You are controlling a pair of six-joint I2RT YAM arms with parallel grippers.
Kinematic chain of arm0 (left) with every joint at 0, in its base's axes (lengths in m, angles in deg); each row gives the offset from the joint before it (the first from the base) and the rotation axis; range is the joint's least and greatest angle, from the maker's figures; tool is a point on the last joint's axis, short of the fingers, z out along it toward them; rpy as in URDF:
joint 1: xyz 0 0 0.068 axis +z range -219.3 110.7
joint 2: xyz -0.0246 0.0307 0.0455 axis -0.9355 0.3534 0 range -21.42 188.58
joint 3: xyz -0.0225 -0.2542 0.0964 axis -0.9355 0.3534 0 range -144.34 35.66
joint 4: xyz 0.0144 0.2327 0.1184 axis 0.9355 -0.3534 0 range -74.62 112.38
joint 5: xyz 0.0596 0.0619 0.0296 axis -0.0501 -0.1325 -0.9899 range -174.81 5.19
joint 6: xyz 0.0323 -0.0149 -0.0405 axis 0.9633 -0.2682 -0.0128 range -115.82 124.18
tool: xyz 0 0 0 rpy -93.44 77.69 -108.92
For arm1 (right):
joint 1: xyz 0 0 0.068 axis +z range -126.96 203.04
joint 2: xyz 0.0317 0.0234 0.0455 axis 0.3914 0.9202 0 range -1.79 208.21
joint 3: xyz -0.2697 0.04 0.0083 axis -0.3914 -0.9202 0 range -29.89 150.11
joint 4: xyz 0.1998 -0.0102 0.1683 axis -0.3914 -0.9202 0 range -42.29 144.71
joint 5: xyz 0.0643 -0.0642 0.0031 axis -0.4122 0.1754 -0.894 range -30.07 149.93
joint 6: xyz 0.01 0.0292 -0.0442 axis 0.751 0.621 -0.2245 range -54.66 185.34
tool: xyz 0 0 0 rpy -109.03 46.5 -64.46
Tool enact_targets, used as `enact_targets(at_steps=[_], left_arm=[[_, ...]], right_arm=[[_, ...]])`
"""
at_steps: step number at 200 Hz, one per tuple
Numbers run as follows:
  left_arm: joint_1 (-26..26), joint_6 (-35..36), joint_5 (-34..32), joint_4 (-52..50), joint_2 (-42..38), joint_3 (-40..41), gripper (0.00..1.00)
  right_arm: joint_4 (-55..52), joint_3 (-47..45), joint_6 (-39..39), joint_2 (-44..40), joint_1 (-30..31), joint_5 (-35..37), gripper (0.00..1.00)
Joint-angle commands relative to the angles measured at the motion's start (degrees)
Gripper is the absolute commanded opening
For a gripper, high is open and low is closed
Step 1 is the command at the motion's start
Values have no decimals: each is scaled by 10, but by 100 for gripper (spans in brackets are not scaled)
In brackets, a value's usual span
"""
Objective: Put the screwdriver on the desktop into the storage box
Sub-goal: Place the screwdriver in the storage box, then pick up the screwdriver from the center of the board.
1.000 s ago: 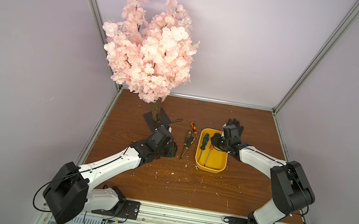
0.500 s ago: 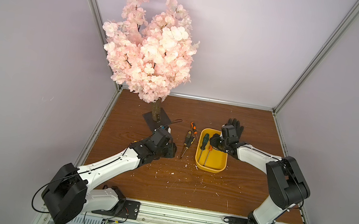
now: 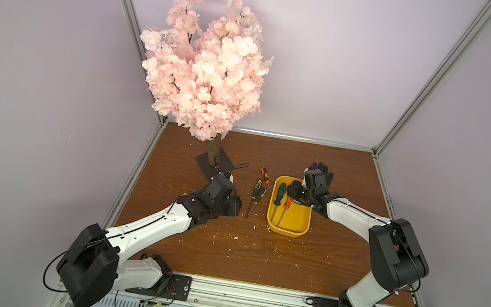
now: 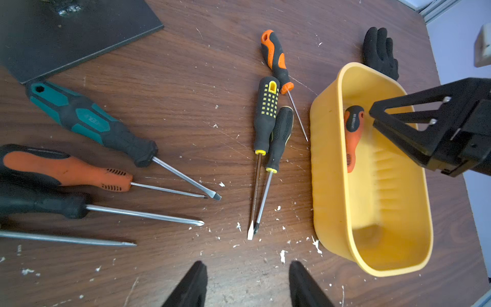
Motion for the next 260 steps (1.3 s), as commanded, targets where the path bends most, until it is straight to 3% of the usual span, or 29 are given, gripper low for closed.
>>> enact_targets(at_steps=[1,59,98,220,260], left_arm=[[-5,5,-8,3,4,-6,54],[-5,22,1,16,18,-31,54],[-5,24,10,31,23,-45,55],[6,-6,-24,24,-107,25,58],[15,-13,-34,-4,-139,36,59]], right_arm=[[-15,17,-20,-36,-3,-5,48],[-66,61,-76,-56,6,-7,47],[-105,132,-128,-22,16,-28,47],[-291,488,-233,229,45,-46,47],[-406,655,-264,338,47,-24,46]])
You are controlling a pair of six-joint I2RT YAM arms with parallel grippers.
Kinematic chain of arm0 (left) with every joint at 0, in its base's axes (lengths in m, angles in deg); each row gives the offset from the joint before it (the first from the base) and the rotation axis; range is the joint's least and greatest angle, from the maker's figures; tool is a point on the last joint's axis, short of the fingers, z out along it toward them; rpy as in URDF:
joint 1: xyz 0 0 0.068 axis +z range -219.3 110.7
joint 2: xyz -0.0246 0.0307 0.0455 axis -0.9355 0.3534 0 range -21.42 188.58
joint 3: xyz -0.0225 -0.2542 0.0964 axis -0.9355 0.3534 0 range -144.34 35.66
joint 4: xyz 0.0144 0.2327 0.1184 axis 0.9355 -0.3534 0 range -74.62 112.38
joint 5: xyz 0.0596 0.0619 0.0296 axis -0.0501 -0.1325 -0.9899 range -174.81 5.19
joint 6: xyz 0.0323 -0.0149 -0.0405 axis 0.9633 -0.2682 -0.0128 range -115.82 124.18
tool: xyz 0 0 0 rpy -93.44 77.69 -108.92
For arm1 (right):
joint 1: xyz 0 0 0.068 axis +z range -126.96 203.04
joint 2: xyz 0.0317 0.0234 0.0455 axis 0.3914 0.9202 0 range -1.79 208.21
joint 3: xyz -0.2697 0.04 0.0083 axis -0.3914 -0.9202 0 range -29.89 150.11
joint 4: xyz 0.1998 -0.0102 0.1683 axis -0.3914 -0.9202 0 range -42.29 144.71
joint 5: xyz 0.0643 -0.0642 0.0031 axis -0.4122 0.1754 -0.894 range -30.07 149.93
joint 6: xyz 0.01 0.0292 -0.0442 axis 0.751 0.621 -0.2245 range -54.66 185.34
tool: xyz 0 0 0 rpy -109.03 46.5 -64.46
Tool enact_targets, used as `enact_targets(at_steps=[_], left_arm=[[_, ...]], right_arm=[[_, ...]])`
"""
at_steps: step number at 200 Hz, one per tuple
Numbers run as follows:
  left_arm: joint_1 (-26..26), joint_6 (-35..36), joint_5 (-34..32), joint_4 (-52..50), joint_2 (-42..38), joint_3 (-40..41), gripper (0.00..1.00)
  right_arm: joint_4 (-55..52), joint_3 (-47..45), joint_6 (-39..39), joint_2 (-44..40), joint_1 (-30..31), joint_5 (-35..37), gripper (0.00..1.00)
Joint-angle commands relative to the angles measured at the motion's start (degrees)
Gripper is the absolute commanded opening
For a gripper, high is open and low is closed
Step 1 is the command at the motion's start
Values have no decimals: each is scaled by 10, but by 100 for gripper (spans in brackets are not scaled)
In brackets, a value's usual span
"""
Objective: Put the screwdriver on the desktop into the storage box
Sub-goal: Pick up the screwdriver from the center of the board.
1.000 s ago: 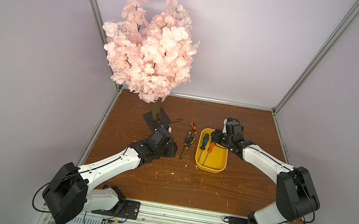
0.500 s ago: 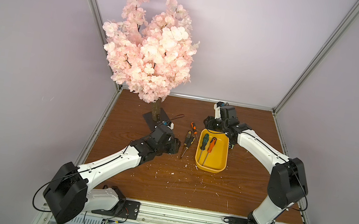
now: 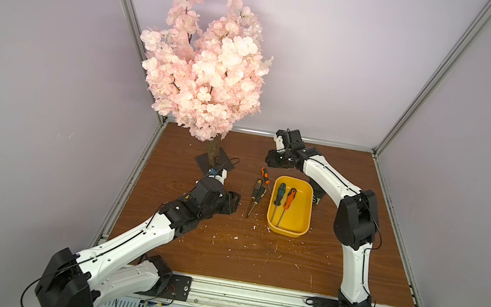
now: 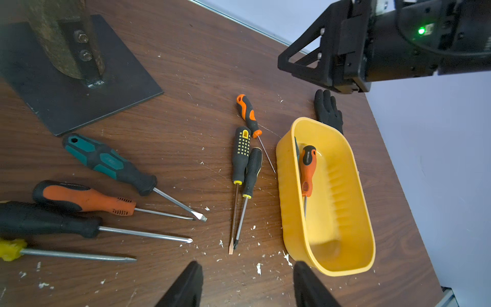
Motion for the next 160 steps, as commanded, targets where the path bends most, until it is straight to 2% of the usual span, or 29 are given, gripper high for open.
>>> enact_targets(at_steps=[1,31,55,160], left_arm=[[8,-10,-18,-27,-19,10,59],[16,-16,-20,-33,-38,25,59],[24,-17,-17,-37,-43,29,59],[38,-15,-15,-38,-38,36,59]], right_arm=[[-97,95,-36,43,4,16,46],[-178,229,-54,126,4,31,46],[-210,294,-54,174,4,27,46],[-211,307,-49,229,15,9,46]])
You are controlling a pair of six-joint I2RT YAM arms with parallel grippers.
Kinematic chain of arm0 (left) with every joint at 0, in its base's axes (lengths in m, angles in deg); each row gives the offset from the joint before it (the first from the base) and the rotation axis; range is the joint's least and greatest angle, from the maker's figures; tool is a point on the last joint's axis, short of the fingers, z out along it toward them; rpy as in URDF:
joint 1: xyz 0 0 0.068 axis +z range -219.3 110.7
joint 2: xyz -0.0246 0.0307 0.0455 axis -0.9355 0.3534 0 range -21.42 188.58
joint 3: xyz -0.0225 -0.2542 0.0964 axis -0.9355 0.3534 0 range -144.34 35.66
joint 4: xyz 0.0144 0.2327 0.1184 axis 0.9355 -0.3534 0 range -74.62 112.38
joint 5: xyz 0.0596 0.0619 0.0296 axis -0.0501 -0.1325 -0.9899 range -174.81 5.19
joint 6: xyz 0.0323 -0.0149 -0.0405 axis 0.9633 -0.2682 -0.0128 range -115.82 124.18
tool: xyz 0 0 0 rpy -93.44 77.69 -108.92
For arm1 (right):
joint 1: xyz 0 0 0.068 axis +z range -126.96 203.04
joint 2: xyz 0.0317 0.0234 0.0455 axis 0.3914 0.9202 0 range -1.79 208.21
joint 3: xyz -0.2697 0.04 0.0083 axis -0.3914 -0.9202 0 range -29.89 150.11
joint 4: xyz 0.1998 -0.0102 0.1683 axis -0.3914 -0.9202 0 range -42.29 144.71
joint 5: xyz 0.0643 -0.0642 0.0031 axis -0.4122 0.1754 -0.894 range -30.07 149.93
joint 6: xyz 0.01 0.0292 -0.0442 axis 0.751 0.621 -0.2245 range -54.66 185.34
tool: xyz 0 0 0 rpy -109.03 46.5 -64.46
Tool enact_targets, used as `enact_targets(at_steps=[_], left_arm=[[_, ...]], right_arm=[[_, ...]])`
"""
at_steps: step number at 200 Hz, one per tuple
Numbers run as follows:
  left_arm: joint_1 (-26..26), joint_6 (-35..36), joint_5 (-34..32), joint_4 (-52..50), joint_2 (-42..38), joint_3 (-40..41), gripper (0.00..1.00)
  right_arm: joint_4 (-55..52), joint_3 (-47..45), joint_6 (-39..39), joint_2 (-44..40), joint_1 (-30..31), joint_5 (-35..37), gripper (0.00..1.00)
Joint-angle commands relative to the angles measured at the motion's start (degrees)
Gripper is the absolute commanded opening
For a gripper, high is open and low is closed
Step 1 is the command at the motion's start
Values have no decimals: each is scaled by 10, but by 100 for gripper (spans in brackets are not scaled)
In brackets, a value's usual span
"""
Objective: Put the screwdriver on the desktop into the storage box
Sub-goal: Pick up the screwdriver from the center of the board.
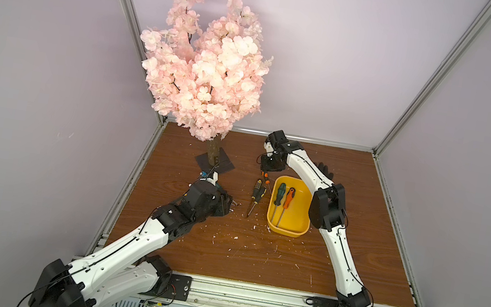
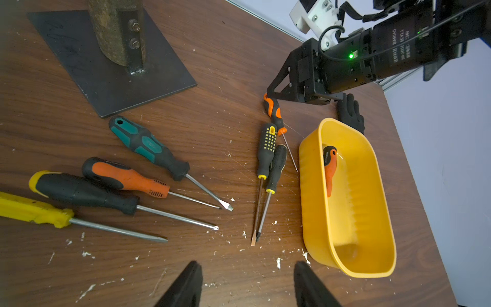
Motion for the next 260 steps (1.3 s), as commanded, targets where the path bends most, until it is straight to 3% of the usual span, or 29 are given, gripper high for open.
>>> enact_targets(at_steps=[1,121,185,260], left_arm=[[9,-4,-5,-10,-1,4,59],[13,-7,-5,-5,1,10,59],[13,-5,-5,-4,2,9,59],[13,0,11,25,28,3,59]], right_arm=[[-12,18,-8,-8,9,-6,46],[-13,23,-12,18,14,10,43],[-11,34,-16,16,15,21,29],[14,45,-21,-33,14,70,28]])
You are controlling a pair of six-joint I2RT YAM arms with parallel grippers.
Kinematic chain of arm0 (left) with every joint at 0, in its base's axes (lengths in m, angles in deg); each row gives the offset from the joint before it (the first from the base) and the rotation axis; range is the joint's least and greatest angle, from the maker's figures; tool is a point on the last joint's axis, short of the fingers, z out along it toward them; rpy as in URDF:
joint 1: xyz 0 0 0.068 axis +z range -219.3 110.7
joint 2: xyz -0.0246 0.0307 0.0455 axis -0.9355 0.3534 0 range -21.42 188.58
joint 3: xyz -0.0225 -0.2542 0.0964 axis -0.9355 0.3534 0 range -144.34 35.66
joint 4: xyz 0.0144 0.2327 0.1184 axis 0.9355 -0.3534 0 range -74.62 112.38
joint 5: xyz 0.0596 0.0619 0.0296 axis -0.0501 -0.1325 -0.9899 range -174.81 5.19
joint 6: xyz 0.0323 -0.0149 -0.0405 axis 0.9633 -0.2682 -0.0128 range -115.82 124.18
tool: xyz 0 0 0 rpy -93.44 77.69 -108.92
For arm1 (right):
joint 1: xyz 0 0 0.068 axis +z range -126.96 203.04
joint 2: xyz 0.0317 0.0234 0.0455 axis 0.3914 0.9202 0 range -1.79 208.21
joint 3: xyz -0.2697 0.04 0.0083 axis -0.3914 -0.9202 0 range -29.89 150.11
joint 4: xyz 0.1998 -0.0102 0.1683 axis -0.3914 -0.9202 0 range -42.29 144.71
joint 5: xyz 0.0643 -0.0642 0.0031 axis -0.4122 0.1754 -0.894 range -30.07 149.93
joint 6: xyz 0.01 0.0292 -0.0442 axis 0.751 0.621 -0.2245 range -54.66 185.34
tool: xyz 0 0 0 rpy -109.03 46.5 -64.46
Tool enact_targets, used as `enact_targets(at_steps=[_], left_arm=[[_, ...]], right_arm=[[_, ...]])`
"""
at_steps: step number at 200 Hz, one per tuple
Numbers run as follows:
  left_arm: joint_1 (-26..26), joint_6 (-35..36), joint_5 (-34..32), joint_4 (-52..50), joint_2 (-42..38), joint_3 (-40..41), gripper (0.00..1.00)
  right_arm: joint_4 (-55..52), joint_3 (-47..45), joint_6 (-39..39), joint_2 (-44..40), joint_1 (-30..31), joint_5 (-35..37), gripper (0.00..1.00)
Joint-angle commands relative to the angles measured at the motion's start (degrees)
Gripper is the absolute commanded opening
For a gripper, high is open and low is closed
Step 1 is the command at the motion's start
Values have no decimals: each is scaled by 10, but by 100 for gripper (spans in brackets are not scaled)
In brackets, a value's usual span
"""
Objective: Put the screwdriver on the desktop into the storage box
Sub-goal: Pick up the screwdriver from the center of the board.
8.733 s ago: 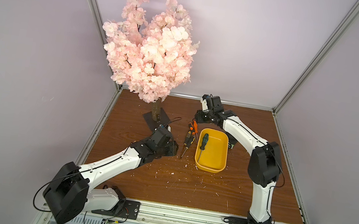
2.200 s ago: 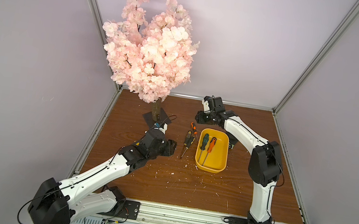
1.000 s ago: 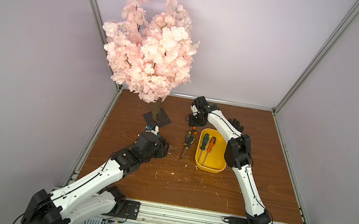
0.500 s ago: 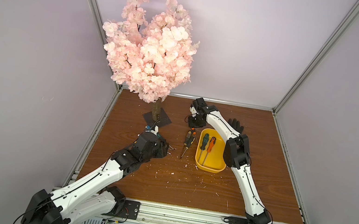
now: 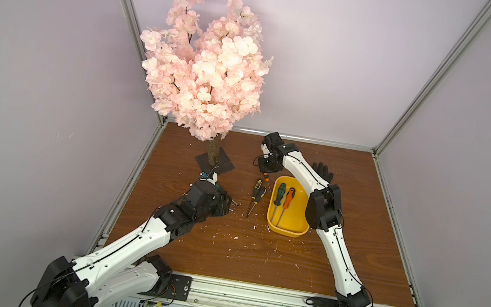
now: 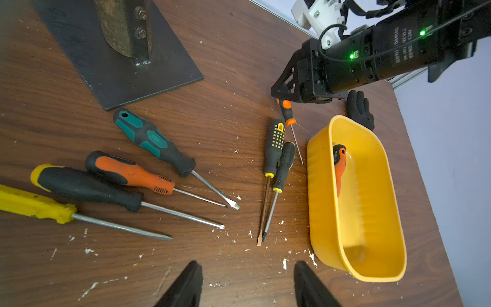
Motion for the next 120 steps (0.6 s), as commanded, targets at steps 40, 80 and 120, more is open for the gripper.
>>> enact_targets(at_steps=[40,80,120], left_arm=[[7,6,24,33,33,-10,59],[7,11,33,37,43,-18,59],[7,13,41,49,49,-17,59]], right_arm=[[30,41,8,-83,-4,19,28],[63,40,35,-113,-10,-2,27],[75,33,58,-148,-18,-27,27]])
